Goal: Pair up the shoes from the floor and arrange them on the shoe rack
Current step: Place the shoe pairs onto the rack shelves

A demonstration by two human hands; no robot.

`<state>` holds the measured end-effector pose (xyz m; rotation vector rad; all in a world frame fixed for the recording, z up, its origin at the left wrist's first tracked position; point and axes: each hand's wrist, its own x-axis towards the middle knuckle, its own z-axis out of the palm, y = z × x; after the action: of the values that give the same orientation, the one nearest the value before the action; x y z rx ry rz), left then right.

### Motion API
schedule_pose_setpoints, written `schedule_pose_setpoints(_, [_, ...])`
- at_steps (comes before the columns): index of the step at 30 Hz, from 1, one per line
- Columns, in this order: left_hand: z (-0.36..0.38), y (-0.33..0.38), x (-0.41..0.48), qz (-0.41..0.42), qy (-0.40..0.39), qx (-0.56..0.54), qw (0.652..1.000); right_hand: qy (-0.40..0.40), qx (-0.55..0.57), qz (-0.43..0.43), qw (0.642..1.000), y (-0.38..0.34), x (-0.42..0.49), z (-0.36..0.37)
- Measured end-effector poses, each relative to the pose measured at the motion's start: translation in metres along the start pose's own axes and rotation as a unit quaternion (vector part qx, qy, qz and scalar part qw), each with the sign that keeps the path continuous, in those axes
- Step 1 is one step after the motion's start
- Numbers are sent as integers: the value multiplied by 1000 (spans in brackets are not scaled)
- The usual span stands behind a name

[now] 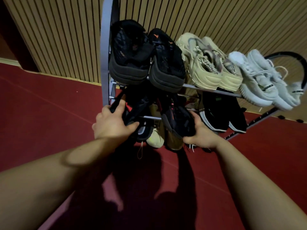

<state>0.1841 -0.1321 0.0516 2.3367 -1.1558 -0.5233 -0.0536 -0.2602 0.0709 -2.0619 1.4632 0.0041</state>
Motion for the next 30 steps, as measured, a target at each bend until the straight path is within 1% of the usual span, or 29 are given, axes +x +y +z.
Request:
schedule_pose_setpoints(3, [4, 9, 5, -14, 9, -15, 1000, -3, 3, 24, 1000, 16, -1, -4])
schedule_pose_setpoints(6, [7, 15, 9, -24, 4, -19, 1000, 36, -59, 4, 998, -7, 8, -2])
schedule_pose_setpoints(9, [9, 14, 12, -35, -10, -29, 999, 93, -98, 21, 991, -38, 27, 9])
schedule_pose_setpoints(13, [9, 13, 13, -34, -8, -28, 999, 86, -180, 67, 978, -58, 42, 23])
schedule_pose_setpoints(15, [8, 13, 14, -31, -4, -23, 999, 89, -197, 81, 973, -57, 45, 22])
schedule_pose_setpoints(19, [9, 12, 18, -21, 9, -19, 1000, 108, -151, 94, 978, -51, 37, 4])
schedule_pose_setpoints(23, [10, 15, 21, -16, 15, -7, 1000, 115, -133, 98, 980, -37, 16, -20])
schedule_pose_setpoints(27, [9, 18, 25, 1, 13, 19, 1000, 85, -135, 75, 984, -22, -1, -33])
schedule_pose_setpoints(30, [6, 27, 30, 14, 20, 45, 999, 95, -142, 41, 984, -11, -8, -34])
